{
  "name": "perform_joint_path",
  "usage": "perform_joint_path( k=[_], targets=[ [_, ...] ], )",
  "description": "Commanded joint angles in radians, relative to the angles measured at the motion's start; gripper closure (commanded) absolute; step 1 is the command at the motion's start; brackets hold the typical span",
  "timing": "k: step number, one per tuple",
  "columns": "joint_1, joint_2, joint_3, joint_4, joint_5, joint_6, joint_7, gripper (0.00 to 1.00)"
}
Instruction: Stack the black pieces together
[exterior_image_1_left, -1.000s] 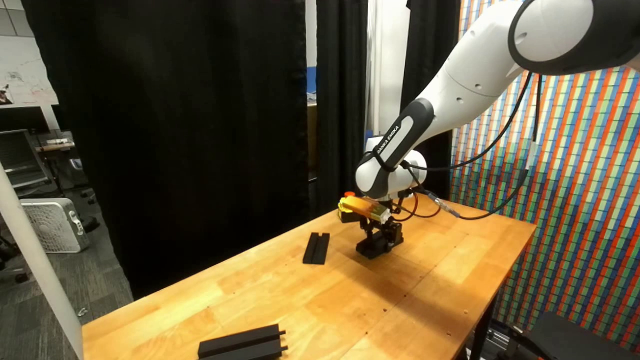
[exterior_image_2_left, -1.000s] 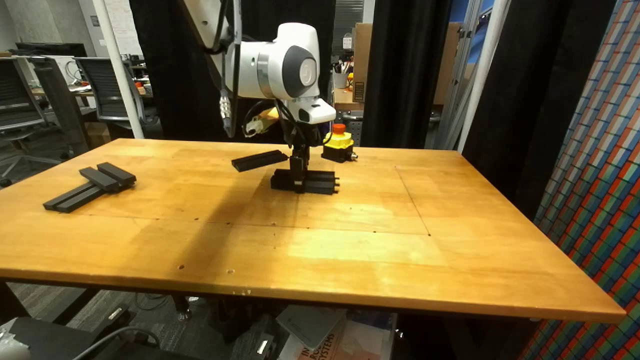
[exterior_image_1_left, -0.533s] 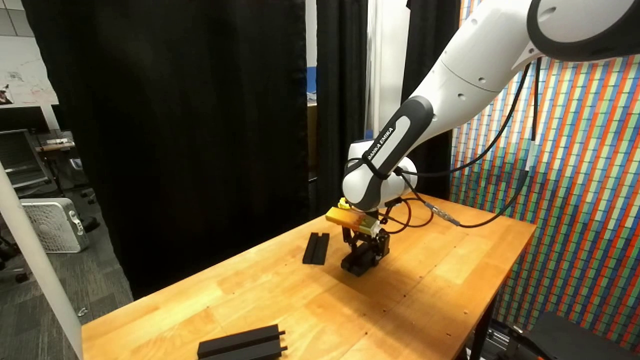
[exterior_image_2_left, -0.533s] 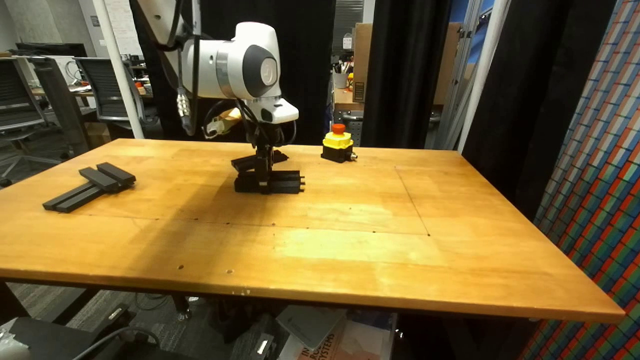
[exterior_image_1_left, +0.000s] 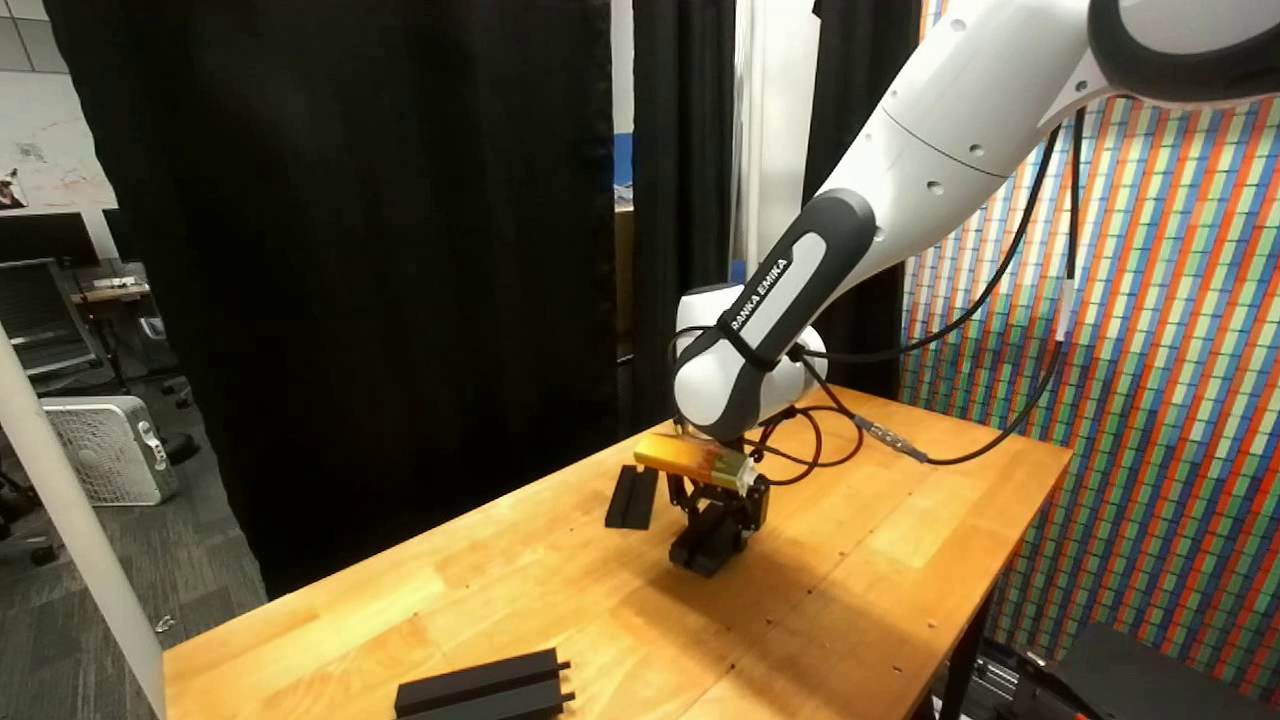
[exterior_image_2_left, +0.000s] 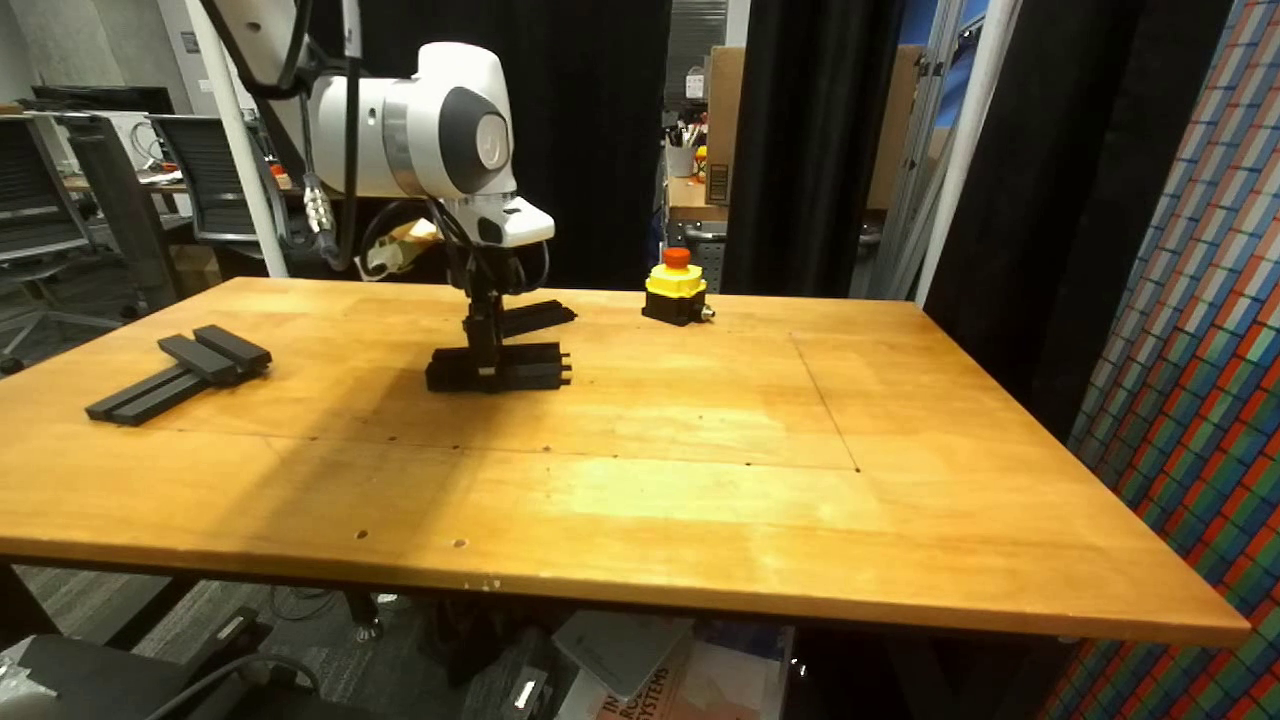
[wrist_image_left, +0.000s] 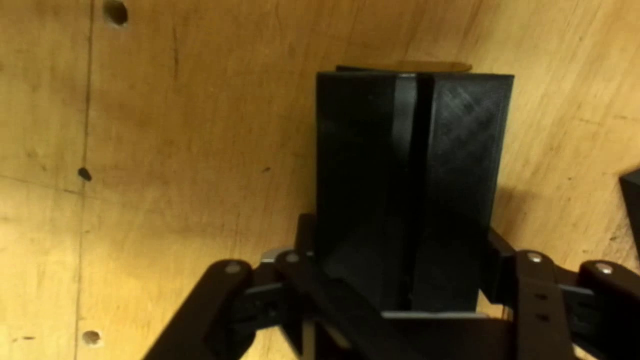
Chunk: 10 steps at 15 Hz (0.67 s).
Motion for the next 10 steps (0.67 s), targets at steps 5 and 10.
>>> perform_joint_path(
  k=[5,10],
  targets=[
    [0.014,-0.005,0.029,-0.047,-0.007,0.017,-0.011,0.42],
    [0.019,0.0,0.036,-0.057,-0.007,0.011,-0.009,0.0]
  ],
)
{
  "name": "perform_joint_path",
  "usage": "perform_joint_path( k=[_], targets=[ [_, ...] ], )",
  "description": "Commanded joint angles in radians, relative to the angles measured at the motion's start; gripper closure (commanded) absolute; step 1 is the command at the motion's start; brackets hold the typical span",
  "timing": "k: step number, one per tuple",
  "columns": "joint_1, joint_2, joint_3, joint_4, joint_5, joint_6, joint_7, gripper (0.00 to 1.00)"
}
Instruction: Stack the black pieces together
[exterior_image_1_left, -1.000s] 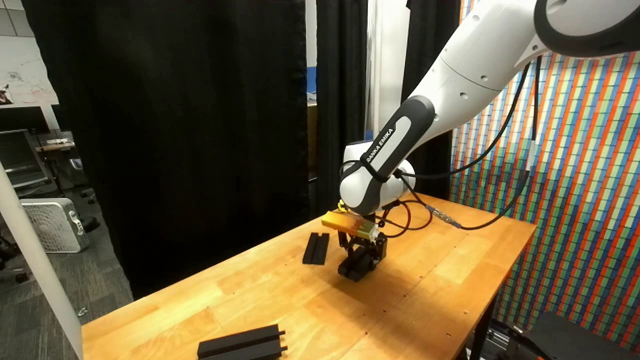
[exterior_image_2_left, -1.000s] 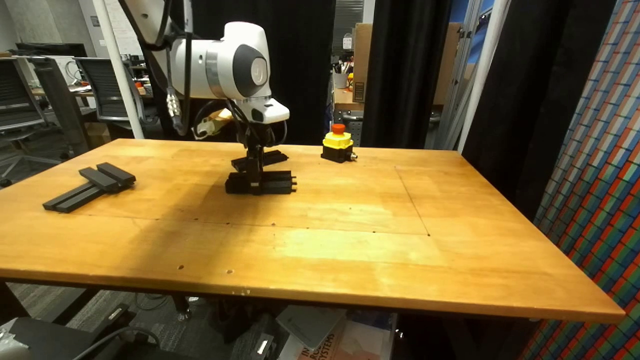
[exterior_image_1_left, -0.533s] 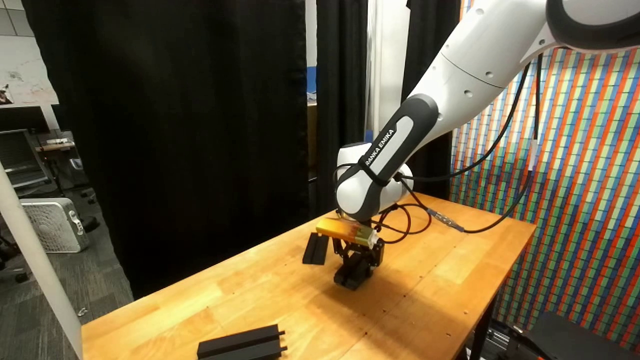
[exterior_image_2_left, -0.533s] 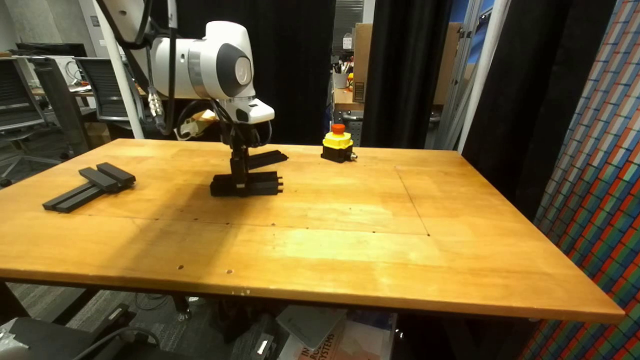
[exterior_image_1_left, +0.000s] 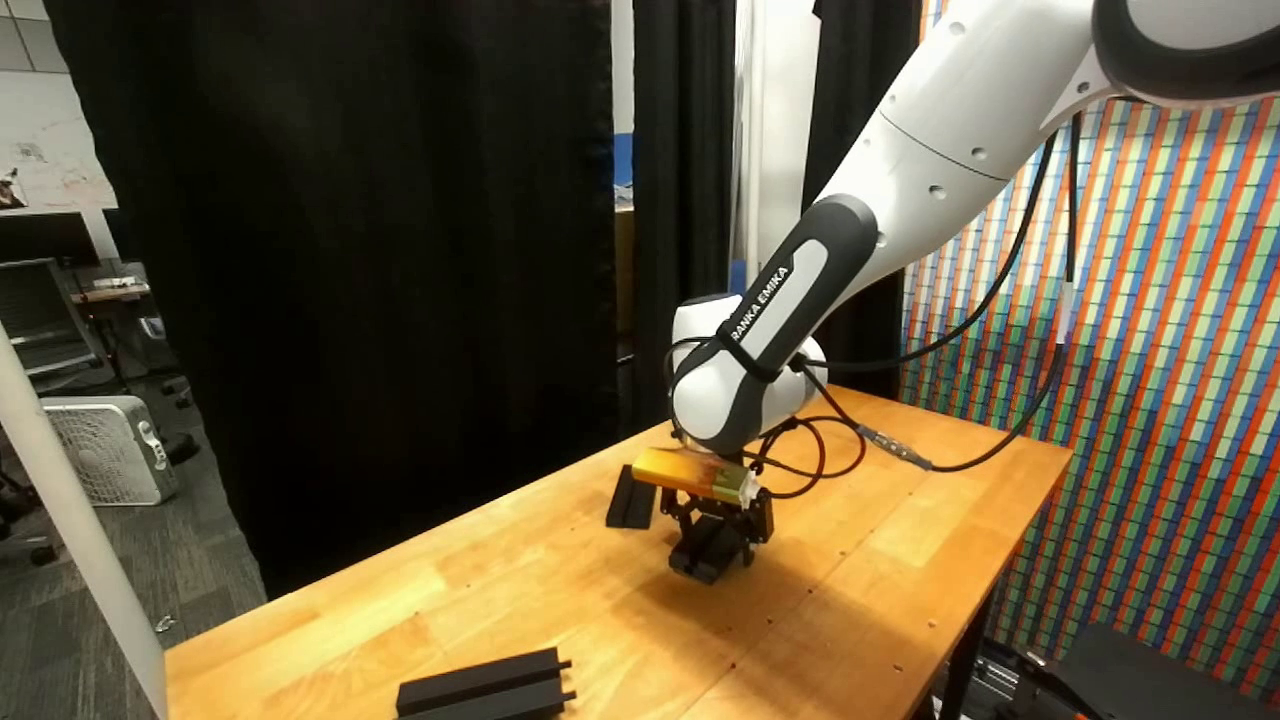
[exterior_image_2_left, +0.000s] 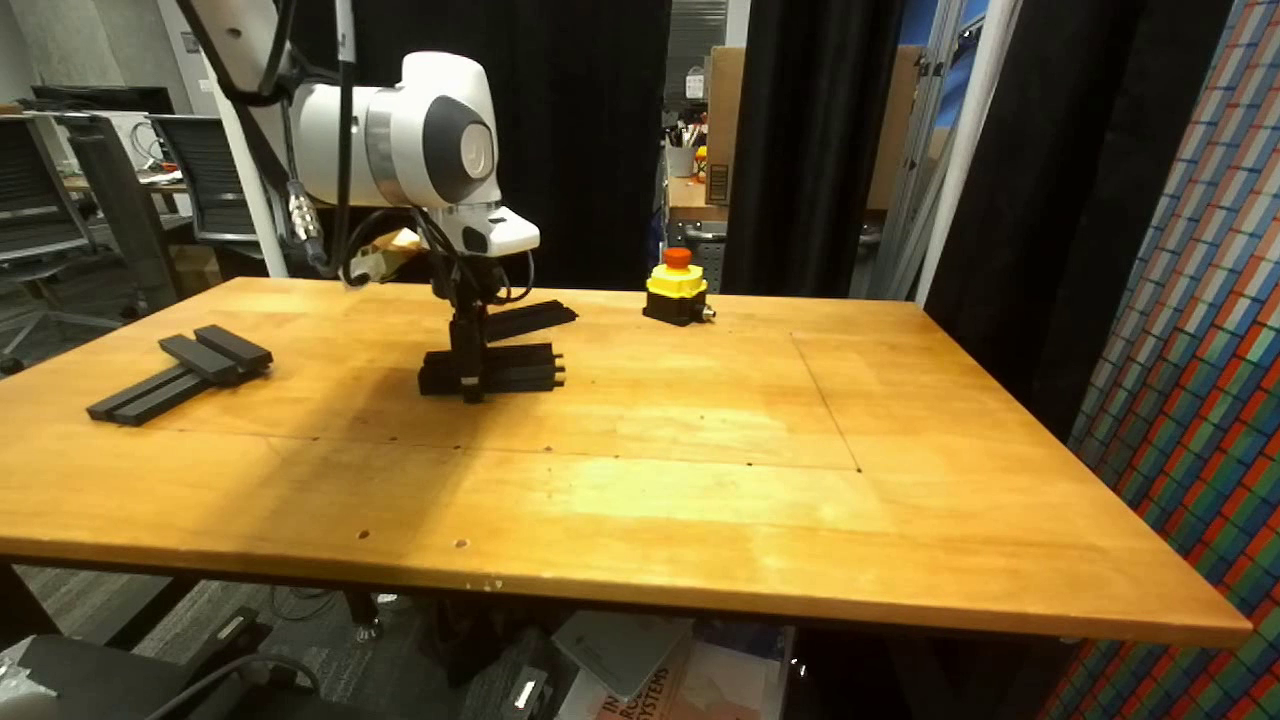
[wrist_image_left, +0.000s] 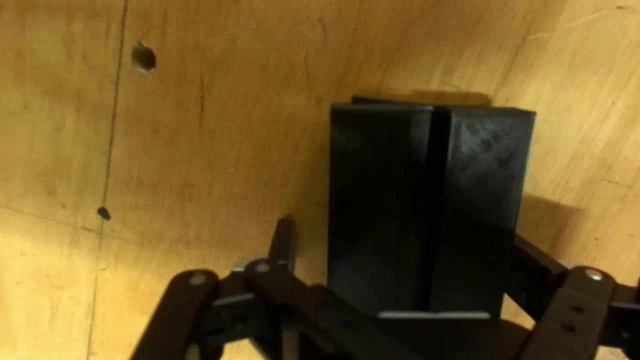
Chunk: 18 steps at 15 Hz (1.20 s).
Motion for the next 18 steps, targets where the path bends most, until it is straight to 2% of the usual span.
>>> perform_joint_path(
  k=[1,5,8,11,13,15,18],
  targets=[
    [0.018,-0.007,0.014,-0.037,-0.012,0.007,-0.002,0.0],
    [0.066,-0.071,-0.014,-0.061,-0.111,-0.037,0.057,0.0],
    [0.103,-0.147,-0.02,-0.086,-0.246,-0.087,0.119,0.0],
    [0.116,-0.21,0.01,-0.061,-0.395,-0.194,0.144,0.0],
    [0.094,-0.231,0.045,-0.028,-0.458,-0.223,0.065,0.0],
    [0.07,-0.223,0.06,0.014,-0.507,-0.19,-0.011,0.0],
    [0.028,-0.177,0.055,0.077,-0.549,-0.065,-0.136,0.0]
  ],
)
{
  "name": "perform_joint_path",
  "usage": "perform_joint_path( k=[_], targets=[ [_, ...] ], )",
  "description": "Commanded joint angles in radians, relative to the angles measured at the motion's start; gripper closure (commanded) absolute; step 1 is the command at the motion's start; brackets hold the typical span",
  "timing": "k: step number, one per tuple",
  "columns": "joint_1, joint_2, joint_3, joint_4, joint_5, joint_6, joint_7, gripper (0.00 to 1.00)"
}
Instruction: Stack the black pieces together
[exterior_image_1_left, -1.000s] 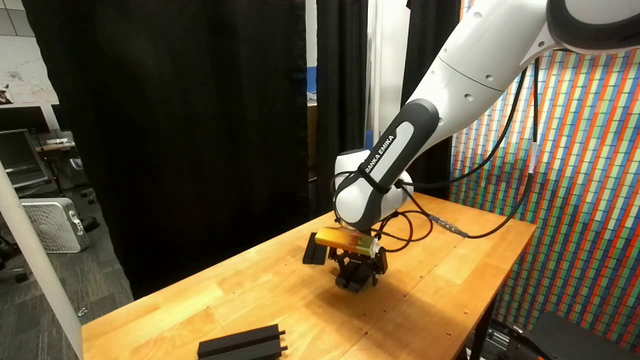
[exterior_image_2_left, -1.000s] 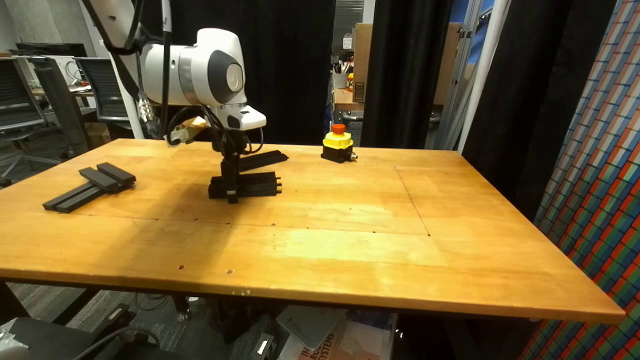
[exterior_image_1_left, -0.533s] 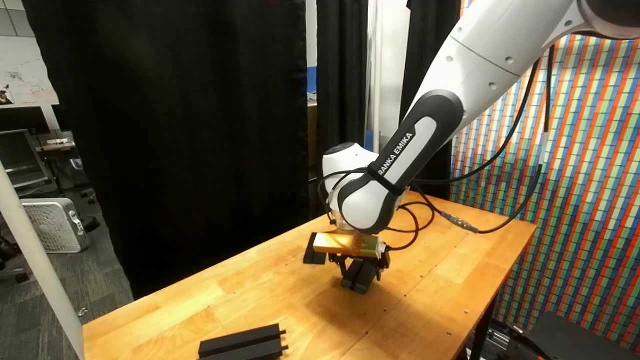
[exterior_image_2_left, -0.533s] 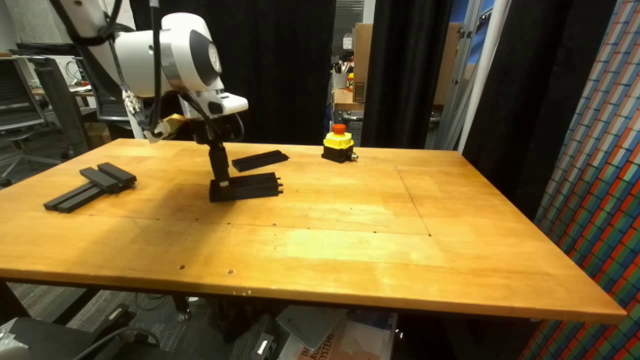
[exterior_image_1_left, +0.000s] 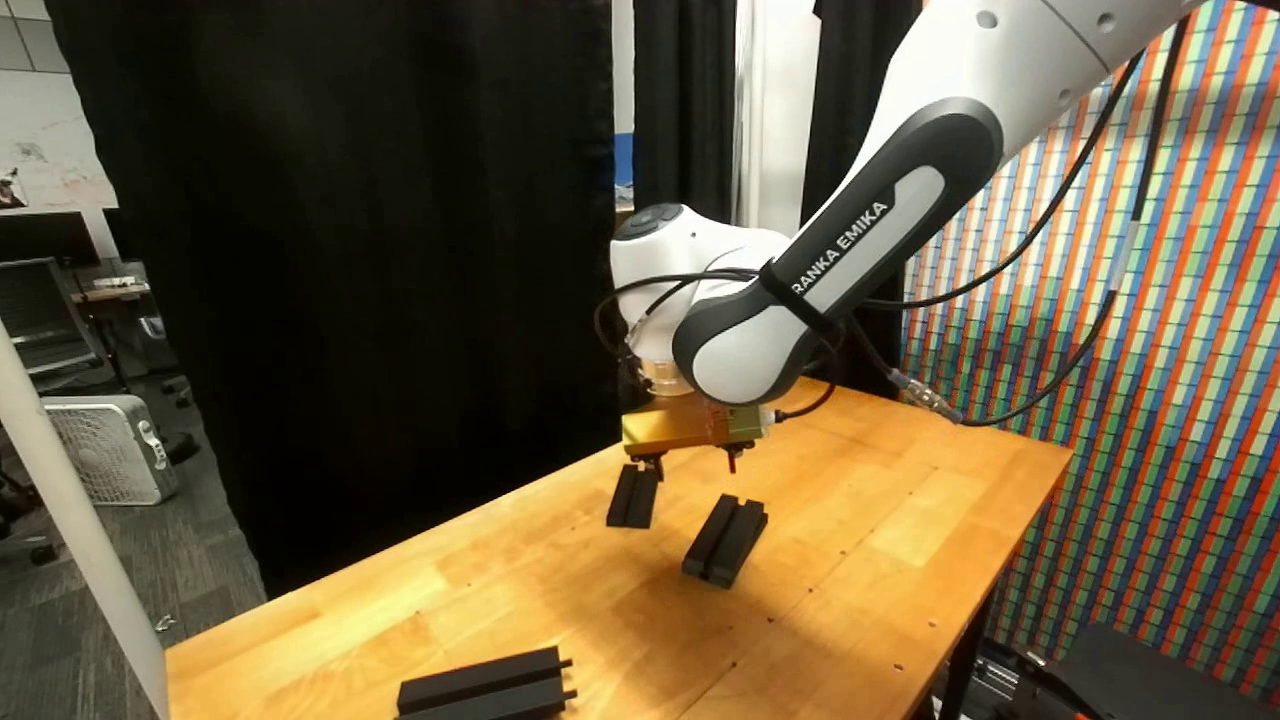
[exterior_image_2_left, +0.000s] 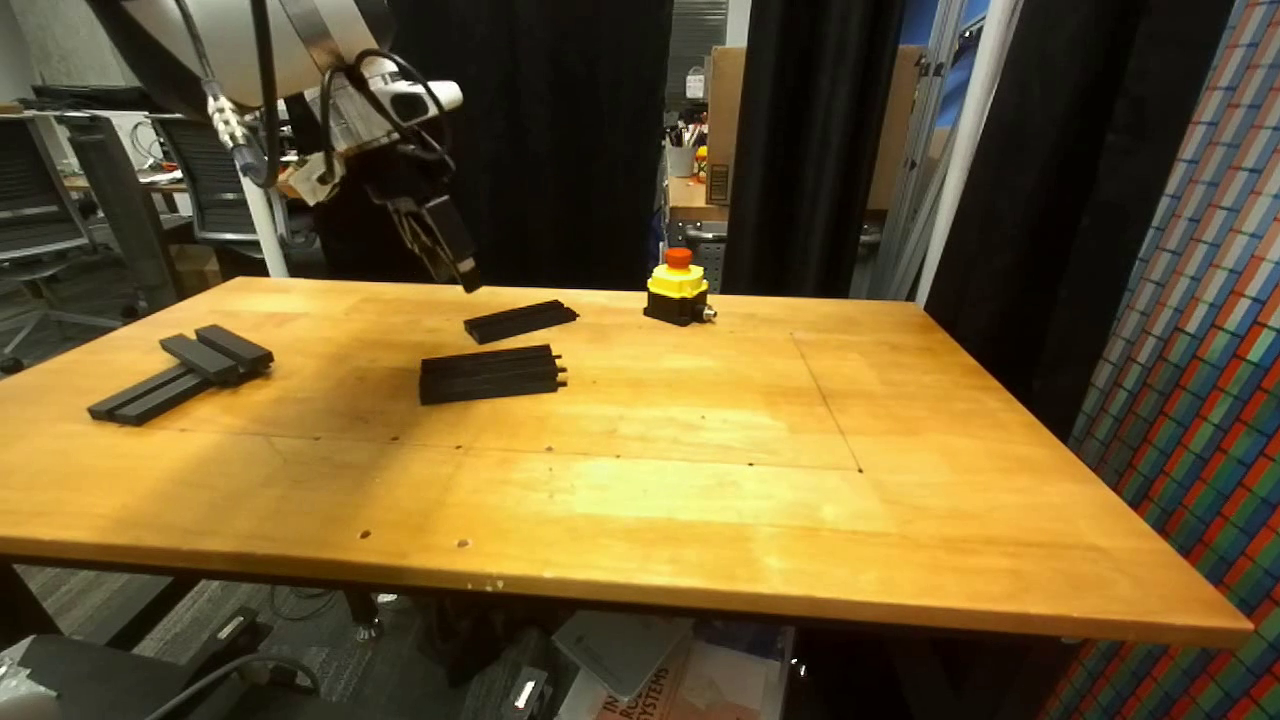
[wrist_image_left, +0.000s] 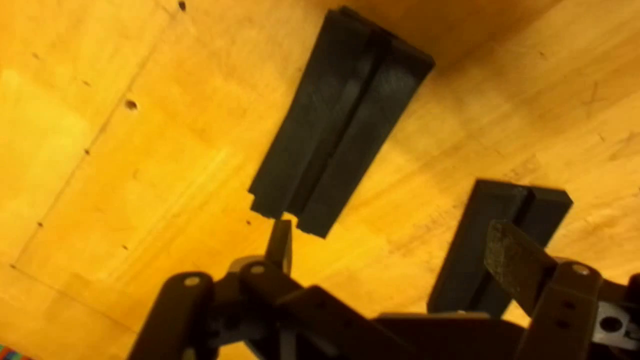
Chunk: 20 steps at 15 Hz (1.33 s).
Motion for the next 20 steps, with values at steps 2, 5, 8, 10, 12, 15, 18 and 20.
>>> perform_joint_path(
  k=[2,5,8,10,12,15,18,20],
  targets=[
    [-0.083,0.09,0.003,0.105,-0.01,0.186,-0.201,0.0],
    [-0.125,0.195,0.0,0.187,0.093,0.277,-0.349,0.0],
    [-0.148,0.299,0.009,0.286,0.267,0.239,-0.478,0.0],
    [-0.138,0.358,-0.003,0.353,0.337,0.199,-0.521,0.0],
    [-0.124,0.407,-0.014,0.42,0.385,0.142,-0.539,0.0],
    [-0.089,0.452,-0.046,0.504,0.404,0.029,-0.489,0.0],
    [-0.072,0.471,-0.062,0.549,0.406,-0.032,-0.449,0.0],
    [-0.071,0.483,-0.058,0.572,0.414,-0.053,-0.438,0.0]
  ],
)
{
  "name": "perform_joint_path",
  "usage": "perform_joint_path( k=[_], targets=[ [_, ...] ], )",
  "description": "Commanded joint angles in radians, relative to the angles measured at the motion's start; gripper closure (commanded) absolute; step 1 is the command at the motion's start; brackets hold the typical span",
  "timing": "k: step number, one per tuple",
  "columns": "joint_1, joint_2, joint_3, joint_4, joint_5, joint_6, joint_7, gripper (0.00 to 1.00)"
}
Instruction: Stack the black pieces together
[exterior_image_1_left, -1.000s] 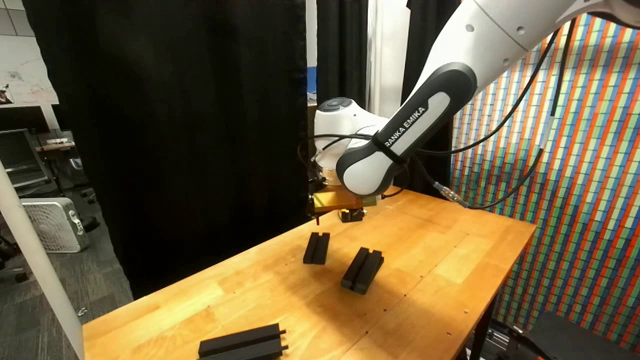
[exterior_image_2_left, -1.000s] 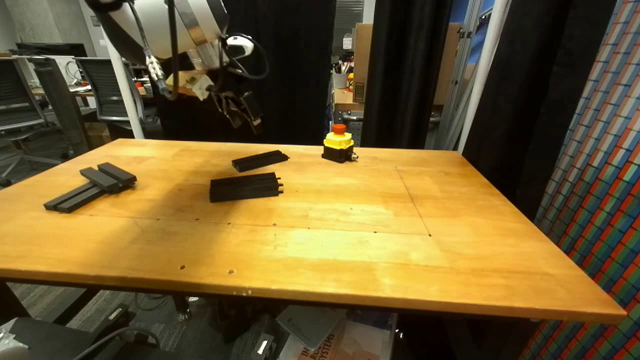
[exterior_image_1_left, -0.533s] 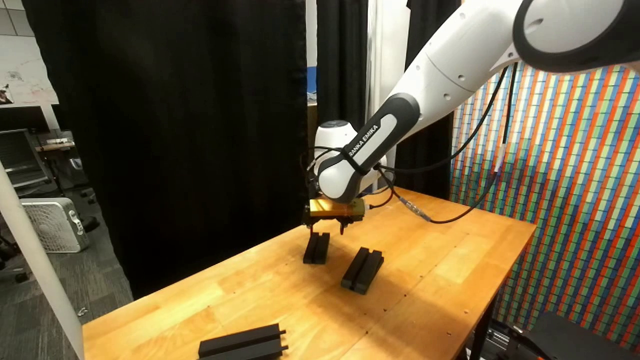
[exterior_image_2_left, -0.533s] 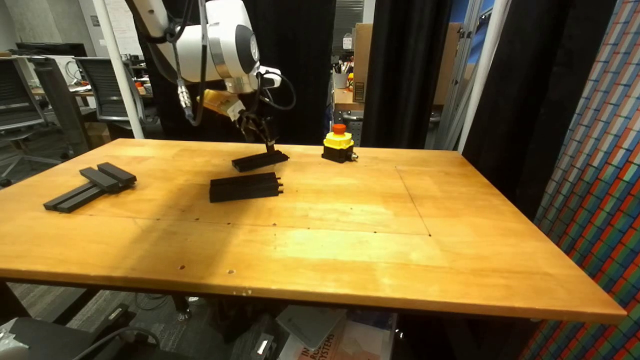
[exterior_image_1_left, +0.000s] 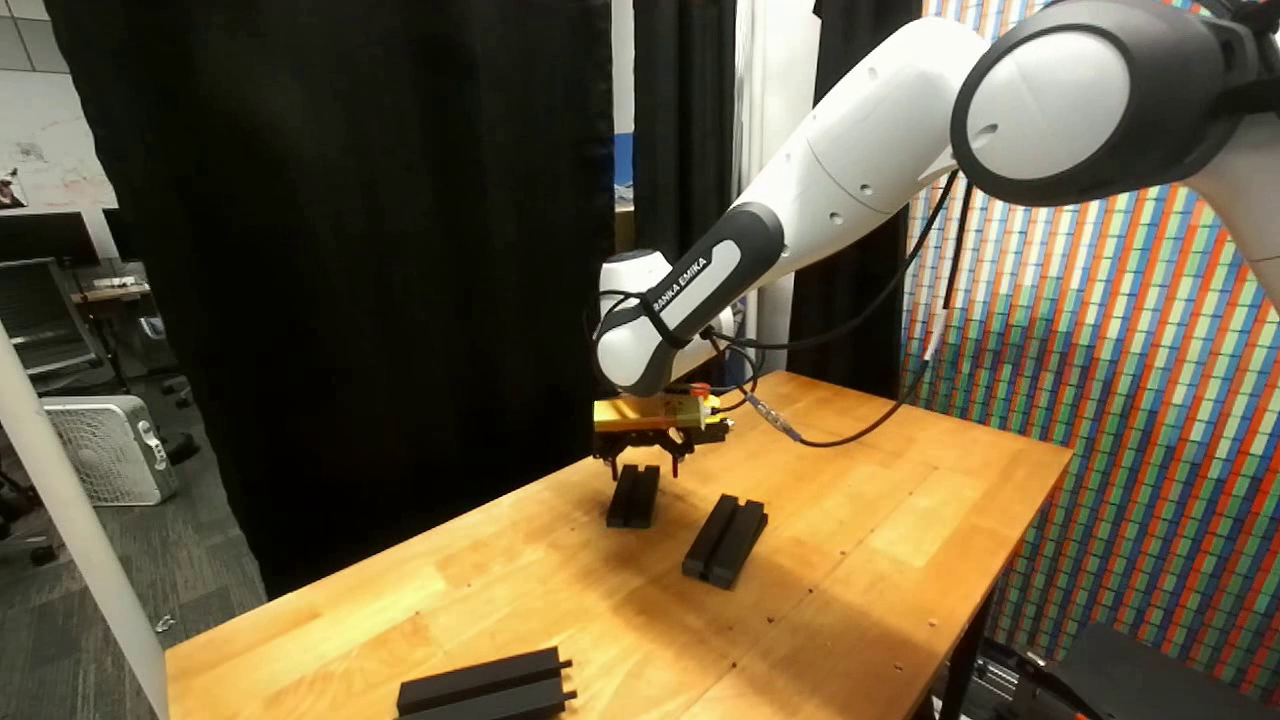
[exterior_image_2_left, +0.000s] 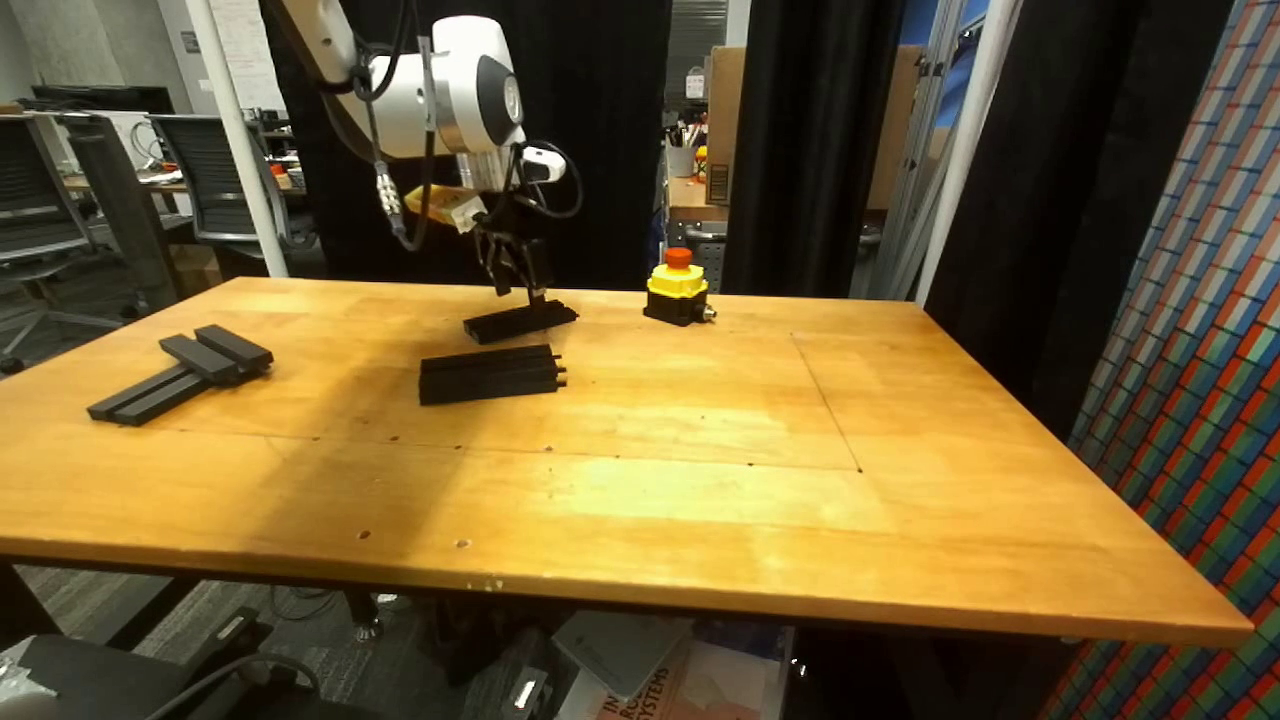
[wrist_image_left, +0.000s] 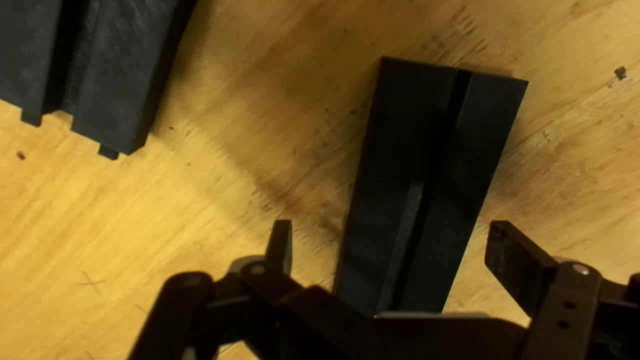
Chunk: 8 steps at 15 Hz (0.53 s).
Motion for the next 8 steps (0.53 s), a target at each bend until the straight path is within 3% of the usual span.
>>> perform_joint_path(
  k=[1,8],
  targets=[
    [0.017,0.036,-0.011,0.078,0.042,-0.055,0.026,0.0],
    [0.014,0.079,-0.011,0.102,0.092,-0.041,0.052,0.0]
  ],
)
